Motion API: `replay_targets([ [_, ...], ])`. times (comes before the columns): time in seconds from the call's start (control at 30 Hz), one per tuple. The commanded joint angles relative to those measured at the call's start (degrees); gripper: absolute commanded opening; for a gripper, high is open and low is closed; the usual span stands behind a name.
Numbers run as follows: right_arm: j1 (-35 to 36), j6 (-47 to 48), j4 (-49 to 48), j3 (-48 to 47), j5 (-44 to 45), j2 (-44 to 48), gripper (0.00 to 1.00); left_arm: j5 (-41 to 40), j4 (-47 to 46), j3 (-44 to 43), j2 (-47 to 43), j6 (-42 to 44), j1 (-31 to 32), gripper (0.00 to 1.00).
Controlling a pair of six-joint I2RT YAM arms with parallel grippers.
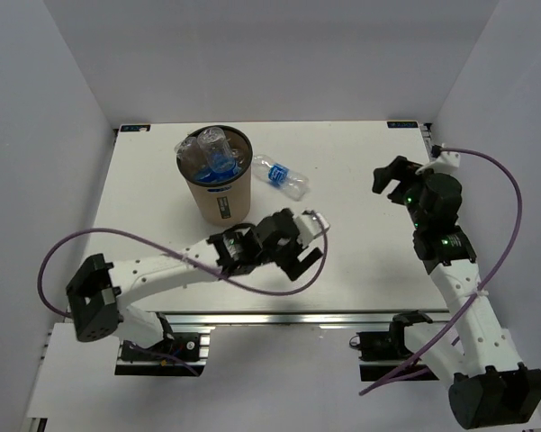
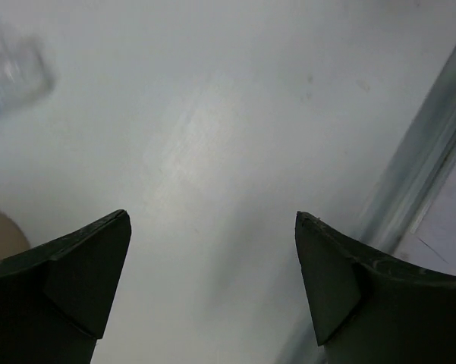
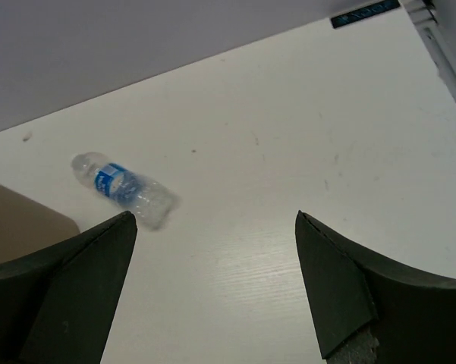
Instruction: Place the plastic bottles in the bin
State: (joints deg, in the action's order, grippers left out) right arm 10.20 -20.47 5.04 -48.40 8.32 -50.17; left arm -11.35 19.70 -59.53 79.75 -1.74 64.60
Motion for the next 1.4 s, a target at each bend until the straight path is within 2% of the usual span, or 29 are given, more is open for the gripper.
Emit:
replay_targets([
  [0.0, -5.7, -2.64, 2.69, 1.64, -6.64, 2.18, 0.89, 23.96, 2.82, -14.16, 7.32, 25.35, -11.04, 0.98],
  [0.03, -6.58, -2.65, 3.31, 1.91, -7.78, 2.53, 0.9, 32.1, 6.71, -19.52, 15.1, 26.6, -14.12, 0.98],
  [0.07, -7.72, -2.73, 3.49, 2.95, -7.88, 3.41, 0.89, 34.45, 16.06, -31.58, 19.61, 27.74, -18.15, 0.98],
  [0.1, -8.17, -2.82, 3.14, 3.66, -7.88, 3.94, 0.89, 35.69, 21.81, -38.4, 24.44, 32.97, -19.15, 0.98],
  [0.13, -8.44, -3.0, 2.79, 4.36, -10.31, 4.38, 0.89, 35.53, 27.0, -45.0, 33.98, 35.72, -19.59, 0.98],
  [0.17, -8.87, -3.35, 2.0, 5.5, -11.12, 4.73, 0.89, 34.74, 31.32, -57.77, 38.68, 38.19, -19.86, 0.98],
  [0.2, -9.14, -3.61, 1.73, 5.77, -12.17, 5.08, 0.89, 34.3, 39.8, -63.81, 42.99, 43.61, -20.12, 0.98],
  [0.27, -9.58, -3.61, 1.99, 5.78, -15.16, 4.91, 0.89, 34.99, 42.09, -70.8, 48.82, 46.9, -22.74, 0.98],
  [0.3, -9.58, -3.61, 2.43, 5.51, -15.87, 4.82, 0.89, 35.78, 36.17, -67.16, 47.97, 47.52, -24.07, 0.98],
  [0.37, -9.49, -2.65, 3.39, 4.72, -17.19, 4.65, 0.89, 36.49, 34.0, -65.98, 47.78, 49.89, -26.96, 0.98],
  [0.47, -9.49, -1.77, 5.24, 3.14, -17.72, 5.34, 0.89, 31.07, 28.39, -66.86, 49.8, 50.34, -27.95, 0.98],
  [0.63, -9.49, -0.98, 5.86, 3.22, -17.55, 6.84, 0.9, 24.29, 26.97, -70.37, 57.27, 53.06, -28.3, 0.98],
  [0.8, -9.49, -0.71, 5.51, 4.19, -16.84, 9.48, 0.89, 25.33, 26.79, -69.06, 58.24, 56.05, -31.02, 0.98],
  [0.9, -9.58, -0.71, 4.72, 3.93, -17.28, 9.83, 0.9, 22.43, 23.46, -66.16, 58.59, 57.45, -31.02, 0.98],
  [1.07, -9.58, -0.89, 3.49, 4.63, -17.37, 8.87, 0.89, 18.23, 12.41, -63.79, 62.62, 53.78, -30.5, 0.98],
  [1.17, -9.49, -0.27, 5.06, 3.84, -16.58, 8.42, 0.89, 16.03, 12.55, -66.06, 66.31, 52.46, -30.23, 0.98],
  [1.3, -9.49, -0.36, 3.67, 4.98, -15.79, 10.27, 0.89, 14.34, 10.97, -64.75, 66.07, 50.26, -30.06, 0.98],
  [1.33, -9.49, -0.36, 3.4, 5.16, -15.79, 10.36, 0.89, 14.26, 10.36, -64.58, 65.72, 49.56, -29.88, 0.96],
  [1.37, -9.49, -0.36, 3.23, 5.16, -15.7, 10.45, 0.89, 14.26, 8.7, -64.4, 65.37, 49.03, -29.79, 0.77],
])
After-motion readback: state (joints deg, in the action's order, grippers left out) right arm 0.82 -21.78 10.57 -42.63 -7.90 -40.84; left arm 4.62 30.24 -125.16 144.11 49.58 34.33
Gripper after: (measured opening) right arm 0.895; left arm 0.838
